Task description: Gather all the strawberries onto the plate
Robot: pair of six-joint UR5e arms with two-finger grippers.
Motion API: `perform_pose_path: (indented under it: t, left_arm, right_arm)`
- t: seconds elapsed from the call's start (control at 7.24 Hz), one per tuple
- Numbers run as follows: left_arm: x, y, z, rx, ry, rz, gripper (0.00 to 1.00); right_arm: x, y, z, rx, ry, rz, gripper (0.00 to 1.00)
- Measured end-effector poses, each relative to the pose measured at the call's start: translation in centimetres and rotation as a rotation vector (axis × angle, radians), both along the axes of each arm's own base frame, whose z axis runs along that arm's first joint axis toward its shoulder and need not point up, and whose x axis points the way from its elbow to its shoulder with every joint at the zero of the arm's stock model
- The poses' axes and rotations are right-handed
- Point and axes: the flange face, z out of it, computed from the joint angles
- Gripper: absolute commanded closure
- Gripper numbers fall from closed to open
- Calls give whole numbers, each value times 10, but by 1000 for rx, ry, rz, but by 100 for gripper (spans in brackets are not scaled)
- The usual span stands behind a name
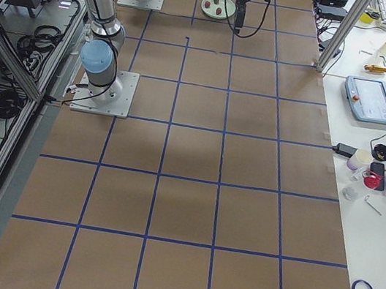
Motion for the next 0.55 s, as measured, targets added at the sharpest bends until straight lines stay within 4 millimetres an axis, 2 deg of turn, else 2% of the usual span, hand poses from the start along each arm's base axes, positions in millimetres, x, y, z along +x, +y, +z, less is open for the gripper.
perform_pose_path:
  t: [0.14, 0.28, 0.55]
  left_arm:
    - [-2, 5, 23, -16, 2, -7, 0]
    - [-2, 8, 37, -35, -3, -14, 0]
    - [3, 4, 50, -85, -11, -21, 0]
  right_arm:
    - [0, 0, 2, -2, 0, 0, 0]
    - [0, -1, 3, -3, 0, 0, 0]
    - [0, -4, 3, -10, 0, -1, 0]
